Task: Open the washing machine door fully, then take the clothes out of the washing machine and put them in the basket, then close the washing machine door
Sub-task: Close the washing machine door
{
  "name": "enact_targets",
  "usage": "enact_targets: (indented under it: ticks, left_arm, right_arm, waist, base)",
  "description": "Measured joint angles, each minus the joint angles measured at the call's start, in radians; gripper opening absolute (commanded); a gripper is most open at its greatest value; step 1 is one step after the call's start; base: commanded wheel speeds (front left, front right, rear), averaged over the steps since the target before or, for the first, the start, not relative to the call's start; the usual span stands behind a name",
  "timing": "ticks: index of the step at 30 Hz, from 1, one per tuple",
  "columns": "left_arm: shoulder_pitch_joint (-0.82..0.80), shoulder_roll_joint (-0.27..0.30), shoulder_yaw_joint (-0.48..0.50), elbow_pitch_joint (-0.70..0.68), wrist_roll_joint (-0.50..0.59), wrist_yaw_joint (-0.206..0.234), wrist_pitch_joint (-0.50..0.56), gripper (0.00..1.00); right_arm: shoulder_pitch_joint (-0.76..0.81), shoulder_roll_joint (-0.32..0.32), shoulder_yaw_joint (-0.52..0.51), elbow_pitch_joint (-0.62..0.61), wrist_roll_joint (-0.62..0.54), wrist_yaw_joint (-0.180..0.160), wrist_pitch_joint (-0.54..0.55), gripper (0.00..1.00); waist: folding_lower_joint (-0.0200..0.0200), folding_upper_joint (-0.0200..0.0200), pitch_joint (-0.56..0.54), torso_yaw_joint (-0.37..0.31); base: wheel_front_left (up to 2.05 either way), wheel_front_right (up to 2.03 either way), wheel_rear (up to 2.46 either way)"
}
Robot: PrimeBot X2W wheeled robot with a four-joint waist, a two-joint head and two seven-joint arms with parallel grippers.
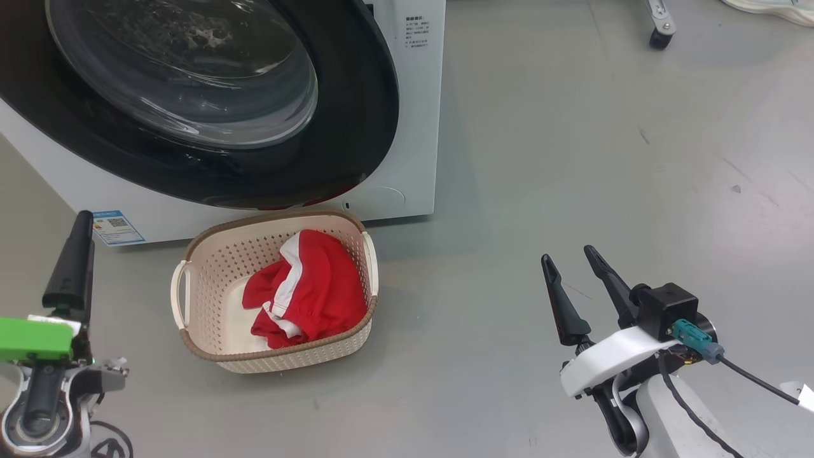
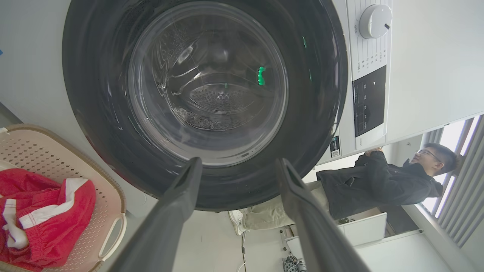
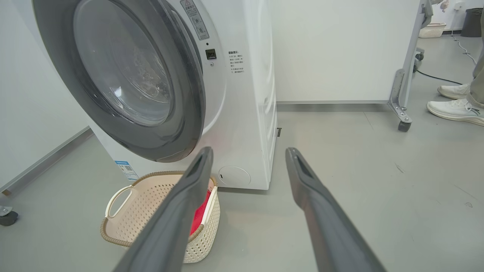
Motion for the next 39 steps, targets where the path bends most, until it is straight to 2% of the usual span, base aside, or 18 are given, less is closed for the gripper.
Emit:
enact_targets:
  ticks: [11,18,30,36,39]
  left_arm:
    - [0.095,0.046,-0.1,-0.04,0.203,0.0,-0.155,1.0]
    - [0.155,0.098,-0.198,-0.036,0.336,0.0,-0.254,1.0]
    - [0.21,0.174,-0.34,0.04,0.549,-0.001,-0.463,1.0]
    - [0.227,0.213,-0.359,0.105,0.672,-0.001,-0.576,1.0]
    - [0.23,0.23,-0.381,0.139,0.745,-0.001,-0.578,1.0]
  right_arm:
    - [0.013,0.0,0.0,0.0,0.0,0.0,0.0,1.0]
    - [0.017,0.0,0.0,0.0,0.0,0.003,0.0,1.0]
    - [0.019,0.0,0.0,-0.001,0.0,0.006,0.0,1.0]
    - [0.019,0.0,0.0,-0.005,0.0,0.006,0.0,1.0]
    - [0.022,0.0,0.0,-0.006,0.0,0.006,0.0,1.0]
  waist:
    - [0.0,0.0,-0.015,-0.001]
    - [0.0,0.0,-0.025,-0.004]
    - [0.0,0.0,-0.035,-0.007]
    - [0.0,0.0,-0.038,-0.009]
    - [0.0,0.0,-0.04,-0.01]
  base:
    - [0.0,0.0,0.0]
    - [0.0,0.0,0.0]
    - [0.0,0.0,0.0]
    - [0.0,0.0,0.0]
    - [0.0,0.0,0.0]
